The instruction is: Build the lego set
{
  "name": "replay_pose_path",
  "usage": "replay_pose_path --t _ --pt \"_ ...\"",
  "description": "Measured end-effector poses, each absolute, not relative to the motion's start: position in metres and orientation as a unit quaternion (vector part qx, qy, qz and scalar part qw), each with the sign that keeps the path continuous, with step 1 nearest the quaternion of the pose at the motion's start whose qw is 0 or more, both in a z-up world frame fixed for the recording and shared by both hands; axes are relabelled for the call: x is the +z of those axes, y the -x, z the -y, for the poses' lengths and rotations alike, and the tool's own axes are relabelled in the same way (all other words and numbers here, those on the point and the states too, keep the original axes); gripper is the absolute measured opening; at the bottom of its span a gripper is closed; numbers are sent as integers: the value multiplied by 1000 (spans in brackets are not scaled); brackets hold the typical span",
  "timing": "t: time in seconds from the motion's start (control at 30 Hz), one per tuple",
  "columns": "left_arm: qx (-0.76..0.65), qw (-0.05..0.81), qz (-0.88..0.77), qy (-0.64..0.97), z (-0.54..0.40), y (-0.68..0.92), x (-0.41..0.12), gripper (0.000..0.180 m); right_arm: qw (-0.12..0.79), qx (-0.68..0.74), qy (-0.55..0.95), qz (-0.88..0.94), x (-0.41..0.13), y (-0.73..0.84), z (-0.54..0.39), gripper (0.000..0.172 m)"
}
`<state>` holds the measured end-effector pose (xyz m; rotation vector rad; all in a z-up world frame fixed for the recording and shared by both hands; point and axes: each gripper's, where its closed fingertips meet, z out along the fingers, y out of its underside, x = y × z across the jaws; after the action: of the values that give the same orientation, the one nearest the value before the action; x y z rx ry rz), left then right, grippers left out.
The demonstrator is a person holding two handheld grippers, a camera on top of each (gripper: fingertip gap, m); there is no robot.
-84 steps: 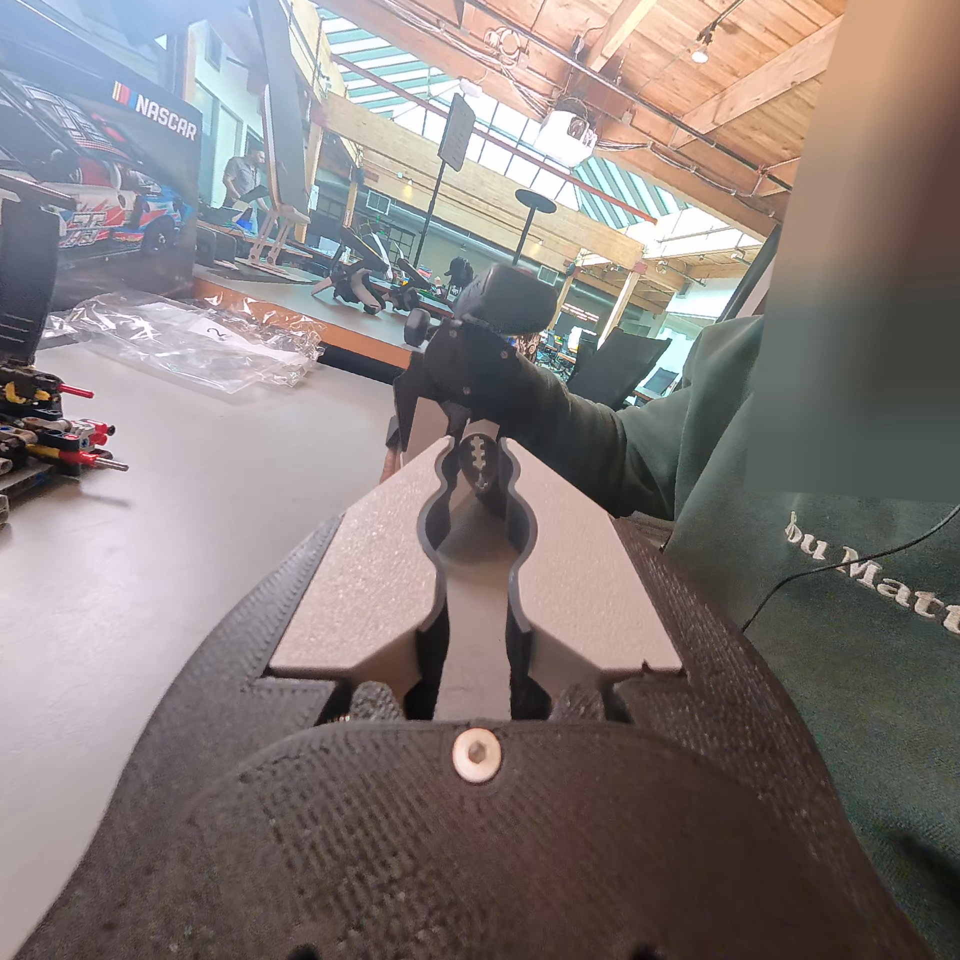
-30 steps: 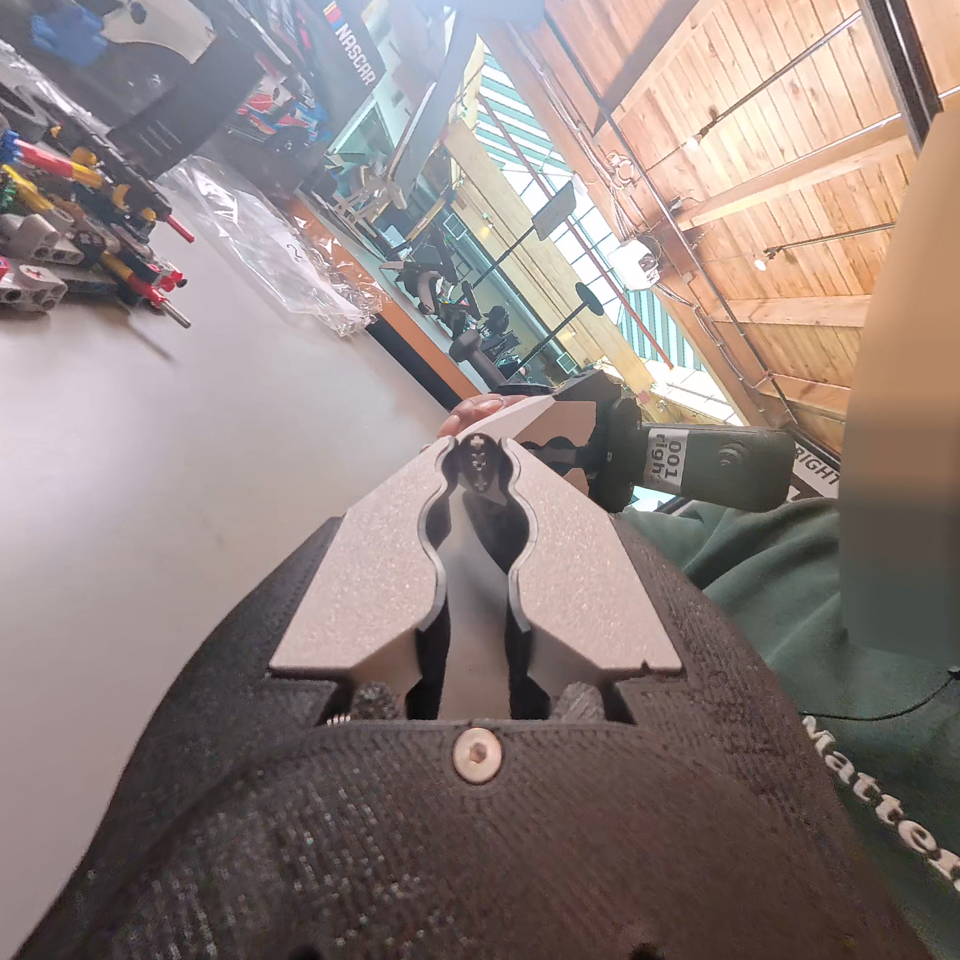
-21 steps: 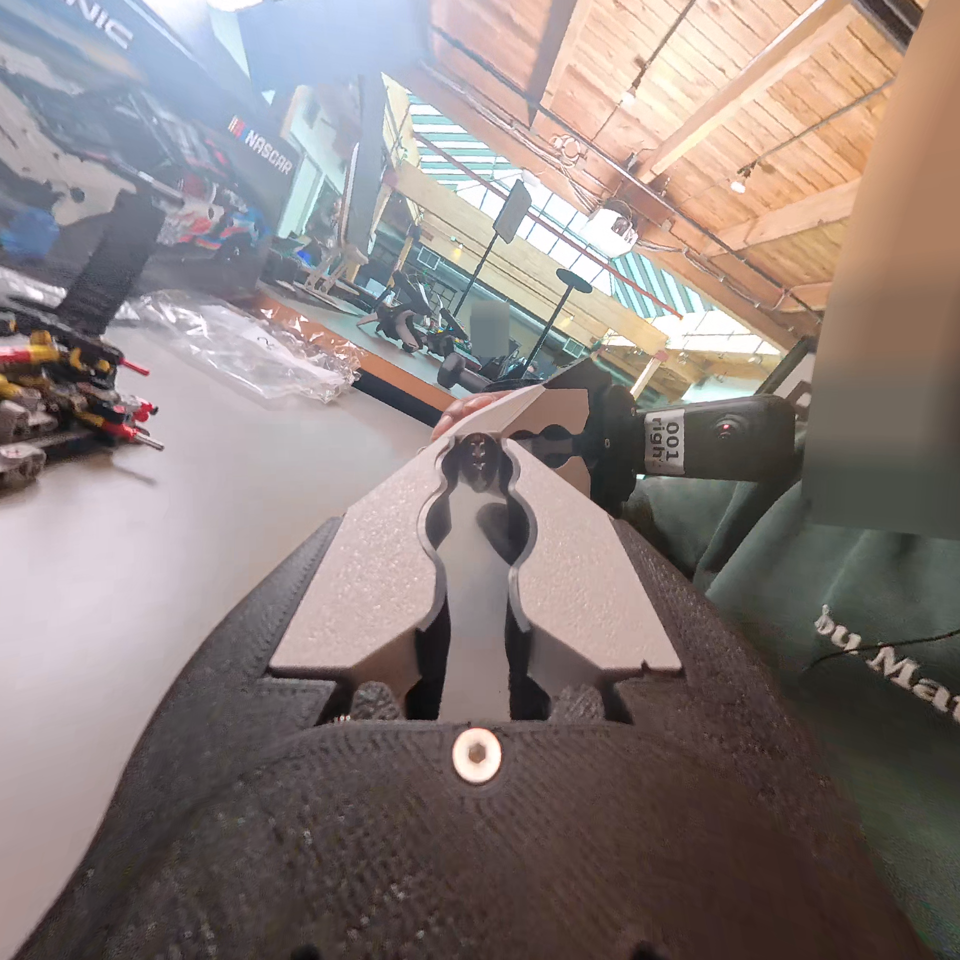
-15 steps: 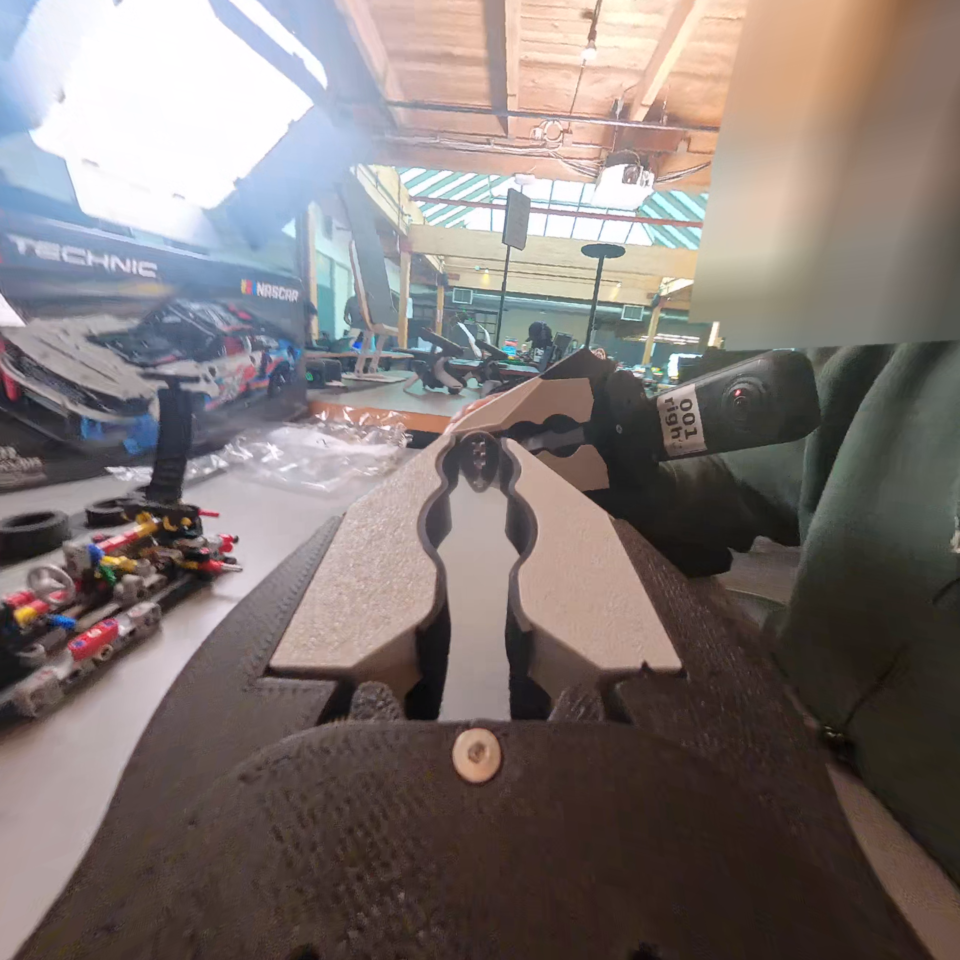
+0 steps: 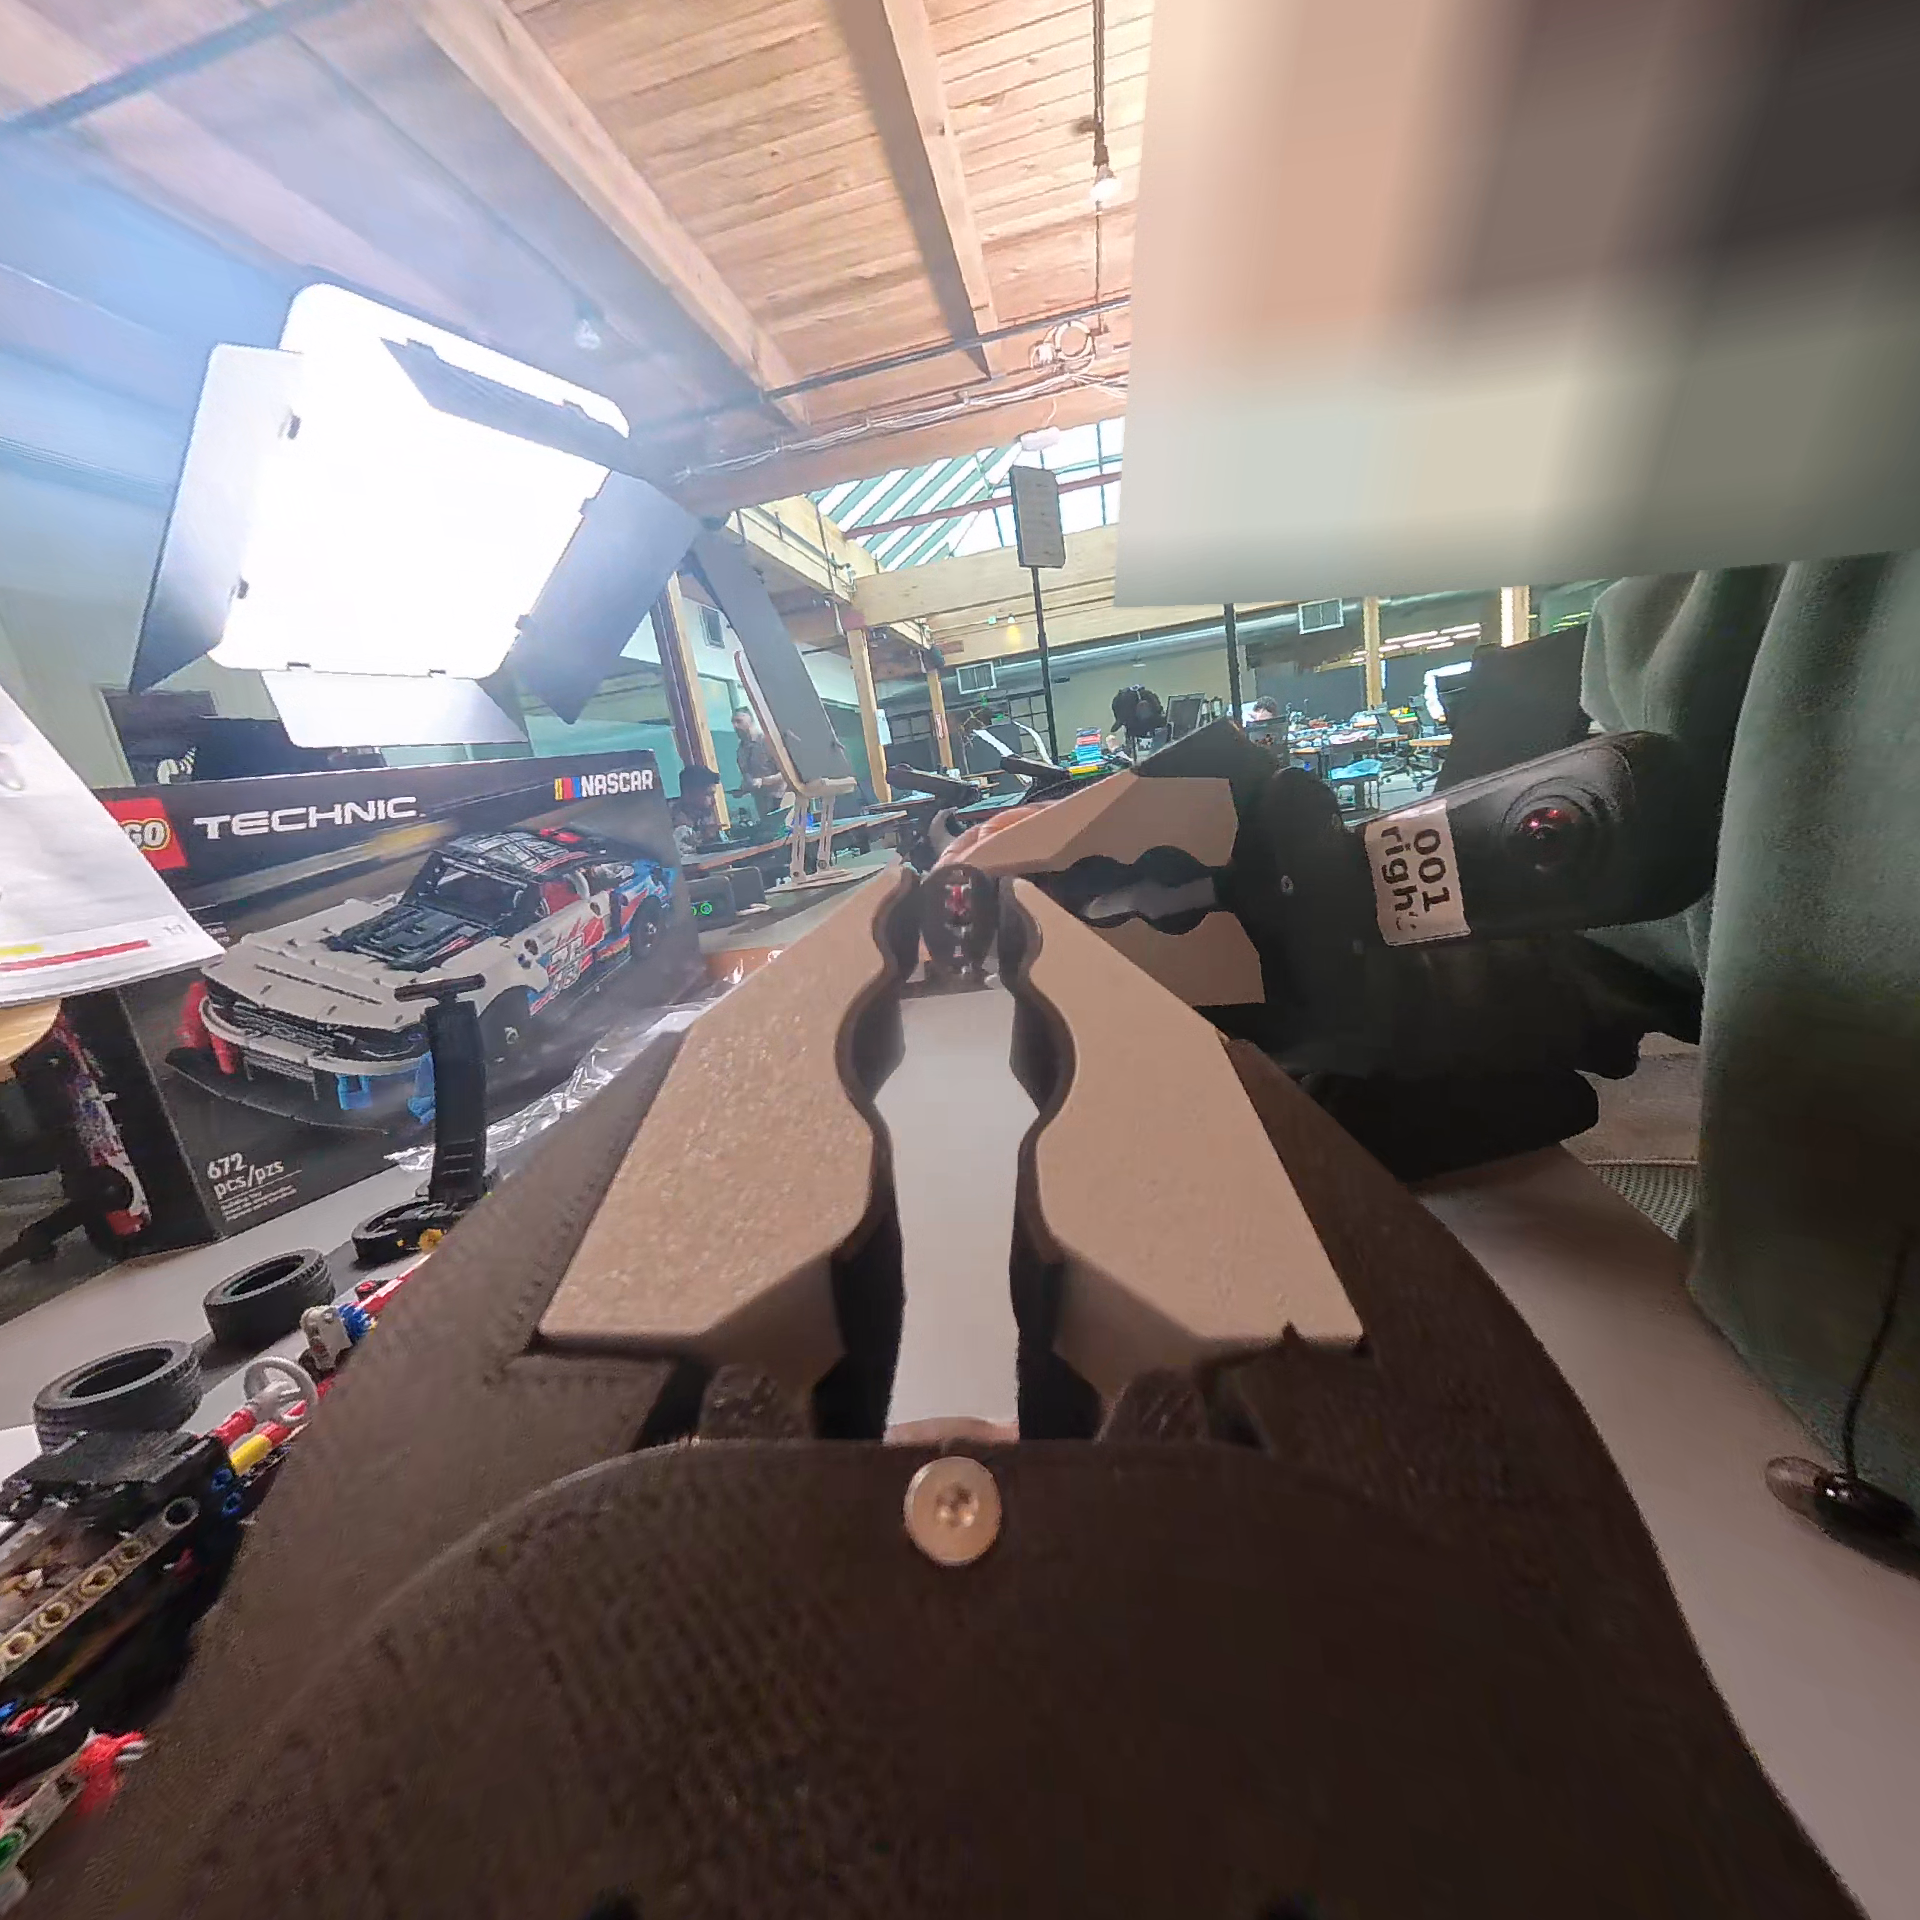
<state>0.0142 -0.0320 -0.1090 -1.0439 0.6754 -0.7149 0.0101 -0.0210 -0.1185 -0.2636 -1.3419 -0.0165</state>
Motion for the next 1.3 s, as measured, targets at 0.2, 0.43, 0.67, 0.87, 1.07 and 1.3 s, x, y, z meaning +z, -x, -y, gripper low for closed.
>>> replay_pose_path --t 0.2,0.43,0.67,0.87,1.07,1.3 --pt "-327 752 -308 482 30 -14 -111 13 775 -32 110 621 -121 -9 19 1" --pt "-325 747 -306 493 28 -13 -114 13 778 -55 92 620 -124 -8 18 1" --pt "-308 739 -315 509 26 -14 -118 13 771 -61 92 627 -128 -8 16 1" --pt "-296 736 -314 522 23 -14 -121 13 771 -48 106 626 -130 -8 15 0" --pt "-305 722 -314 536 23 -15 -123 13 769 -39 113 628 -132 -7 15 0" --pt "-317 714 -306 545 23 -16 -125 13 767 -37 122 629 -133 -7 14 0"
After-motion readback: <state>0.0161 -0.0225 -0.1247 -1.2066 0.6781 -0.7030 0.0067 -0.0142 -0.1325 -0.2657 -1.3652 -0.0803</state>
